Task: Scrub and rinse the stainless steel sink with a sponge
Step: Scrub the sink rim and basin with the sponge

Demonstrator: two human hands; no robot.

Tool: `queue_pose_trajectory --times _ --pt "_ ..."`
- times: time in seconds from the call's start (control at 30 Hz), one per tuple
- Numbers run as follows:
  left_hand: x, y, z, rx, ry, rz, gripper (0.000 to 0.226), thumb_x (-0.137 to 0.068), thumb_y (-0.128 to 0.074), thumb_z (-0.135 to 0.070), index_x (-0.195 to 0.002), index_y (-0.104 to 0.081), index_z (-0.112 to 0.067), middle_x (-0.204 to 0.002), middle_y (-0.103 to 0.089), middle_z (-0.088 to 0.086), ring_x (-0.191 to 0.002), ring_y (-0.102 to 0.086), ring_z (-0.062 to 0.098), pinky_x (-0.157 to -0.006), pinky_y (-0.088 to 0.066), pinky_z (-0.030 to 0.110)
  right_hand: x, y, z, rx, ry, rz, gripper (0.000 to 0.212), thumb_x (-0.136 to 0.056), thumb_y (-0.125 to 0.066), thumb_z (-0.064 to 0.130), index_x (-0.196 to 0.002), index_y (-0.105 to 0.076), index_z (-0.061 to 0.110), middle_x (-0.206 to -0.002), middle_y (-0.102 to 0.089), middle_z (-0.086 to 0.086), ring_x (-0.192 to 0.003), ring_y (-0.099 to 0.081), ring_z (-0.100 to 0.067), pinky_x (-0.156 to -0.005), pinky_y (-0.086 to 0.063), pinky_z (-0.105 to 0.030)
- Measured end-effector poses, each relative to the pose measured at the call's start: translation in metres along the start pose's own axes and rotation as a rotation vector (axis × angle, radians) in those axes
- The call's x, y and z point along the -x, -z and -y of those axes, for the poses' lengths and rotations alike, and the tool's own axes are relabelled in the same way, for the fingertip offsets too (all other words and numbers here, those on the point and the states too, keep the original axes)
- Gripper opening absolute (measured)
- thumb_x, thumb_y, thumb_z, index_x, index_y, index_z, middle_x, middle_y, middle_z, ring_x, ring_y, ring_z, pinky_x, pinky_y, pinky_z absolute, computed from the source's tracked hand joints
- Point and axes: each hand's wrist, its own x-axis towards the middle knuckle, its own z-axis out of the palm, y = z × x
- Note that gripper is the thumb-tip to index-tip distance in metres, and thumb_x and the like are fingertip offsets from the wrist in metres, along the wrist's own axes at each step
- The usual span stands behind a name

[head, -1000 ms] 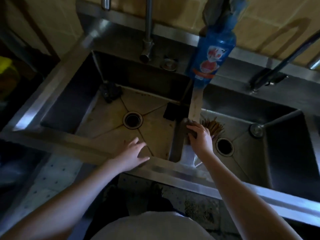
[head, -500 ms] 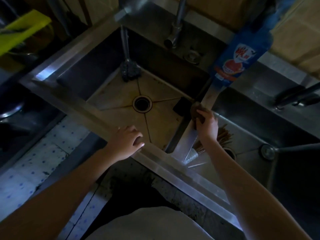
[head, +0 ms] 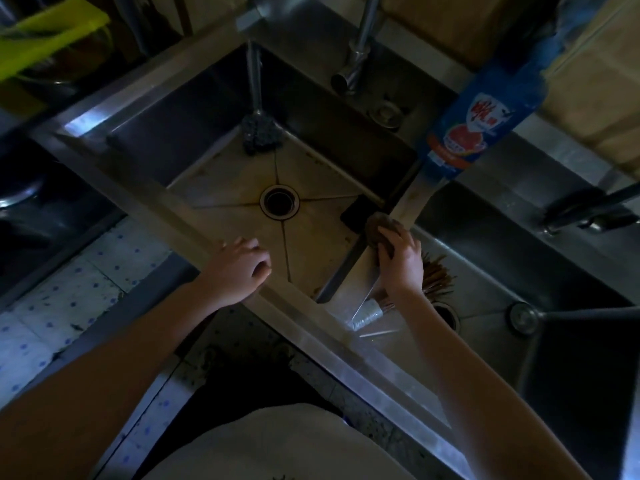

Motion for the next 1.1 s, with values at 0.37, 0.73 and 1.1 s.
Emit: queue_pose_trajectory --times 0.37,0.73,1.1 --pt "0.002 -0.006 -0.002 0.062 0.072 -0.070 0.014 -0.092 -0.047 -0.031 -0.093 -0.060 -0.027 -0.097 -0.048 -0.011 -0.097 -0.051 0.014 -0.089 -0.029 0.038 -0.095 0.019 -0.018 0.027 -0.117 0.031 0.037 -0.094 -0.049 0.008 -0.128 -0.057 0.018 -0.137 -0.051 -0.007 -0.125 -0.046 -0.027 -0.104 -0.042 -0.037" --pt "-0.014 0.000 -0.024 0.053 0.045 -0.015 0.029 -0.095 -0.045 -0.034 -0.122 -0.052 -0.027 -0.125 -0.051 -0.005 -0.118 -0.046 0.015 -0.103 -0.031 0.038 -0.042 0.003 0.003 0.056 -0.033 -0.011 0.035 -0.094 -0.049 0.008 -0.126 -0.059 0.015 -0.139 -0.050 -0.005 -0.128 -0.041 -0.028 -0.102 -0.043 -0.042" --pt "-0.044 0.017 -0.032 0.036 0.001 -0.010 0.030 -0.095 -0.044 -0.032 -0.125 -0.050 -0.025 -0.126 -0.048 -0.003 -0.118 -0.045 0.014 -0.099 -0.033 0.034 -0.054 0.009 -0.005 0.062 0.020 0.031 0.035 -0.093 -0.050 0.009 -0.126 -0.060 0.016 -0.136 -0.053 -0.005 -0.125 -0.043 -0.025 -0.102 -0.042 -0.037"
